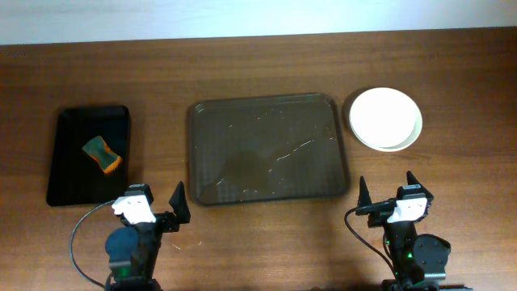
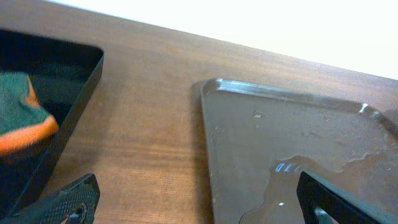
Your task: Clean dirty plates on tray and stack at the side
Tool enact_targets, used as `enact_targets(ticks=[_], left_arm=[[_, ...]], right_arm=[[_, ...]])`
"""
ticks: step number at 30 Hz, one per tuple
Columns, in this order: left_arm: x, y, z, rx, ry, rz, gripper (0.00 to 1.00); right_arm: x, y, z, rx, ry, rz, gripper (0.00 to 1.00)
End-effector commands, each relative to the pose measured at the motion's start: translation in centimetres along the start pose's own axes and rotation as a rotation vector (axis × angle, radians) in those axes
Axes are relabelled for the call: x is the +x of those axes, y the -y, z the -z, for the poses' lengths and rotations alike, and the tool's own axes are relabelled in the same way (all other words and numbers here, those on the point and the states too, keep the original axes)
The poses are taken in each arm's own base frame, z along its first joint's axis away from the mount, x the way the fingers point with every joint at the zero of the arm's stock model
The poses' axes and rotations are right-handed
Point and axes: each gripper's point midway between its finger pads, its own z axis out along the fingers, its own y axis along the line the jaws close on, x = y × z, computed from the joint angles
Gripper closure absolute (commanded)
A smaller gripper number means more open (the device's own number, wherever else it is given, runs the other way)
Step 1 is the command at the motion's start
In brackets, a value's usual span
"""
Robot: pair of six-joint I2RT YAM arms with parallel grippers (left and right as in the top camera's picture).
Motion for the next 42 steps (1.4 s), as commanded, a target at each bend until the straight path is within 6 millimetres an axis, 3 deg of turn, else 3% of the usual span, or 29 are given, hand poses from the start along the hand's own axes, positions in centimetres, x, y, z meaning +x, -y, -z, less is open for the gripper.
enact_targets(ticks=[1, 4, 9, 19, 22, 25, 42], left_arm=[[-1.9, 1.8, 1.2, 0.073, 0.105, -0.073, 0.0], [-3.2, 2.3, 2.0, 0.087, 0.171, -0.09, 0.0], [-3.5, 2.4, 2.1, 0.089, 0.185, -0.115, 0.0], [-5.8, 4.2, 3.7, 0.147, 0.336, -0.213, 0.0], [-5.5, 4.1, 3.6, 0.145, 0.322, -0.211, 0.0], [-3.5, 2.9, 2.9, 0.095, 0.235, -0.197, 0.0], [-3.2, 3.2, 2.8, 0.079, 0.228, -0.201, 0.0]], right_arm=[[0.3, 0.2, 0.0, 0.011, -0.003, 0.006, 0.02], [0.3, 0.2, 0.0, 0.01, -0.003, 0.006, 0.02], [0.3, 0.2, 0.0, 0.011, -0.003, 0.006, 0.02], [0.3, 0.2, 0.0, 0.011, -0.003, 0.006, 0.02], [0.3, 0.2, 0.0, 0.011, -0.003, 0.006, 0.02], [0.3, 0.2, 0.0, 0.011, -0.003, 0.006, 0.02], [0.3, 0.2, 0.0, 0.01, -0.003, 0.006, 0.02]])
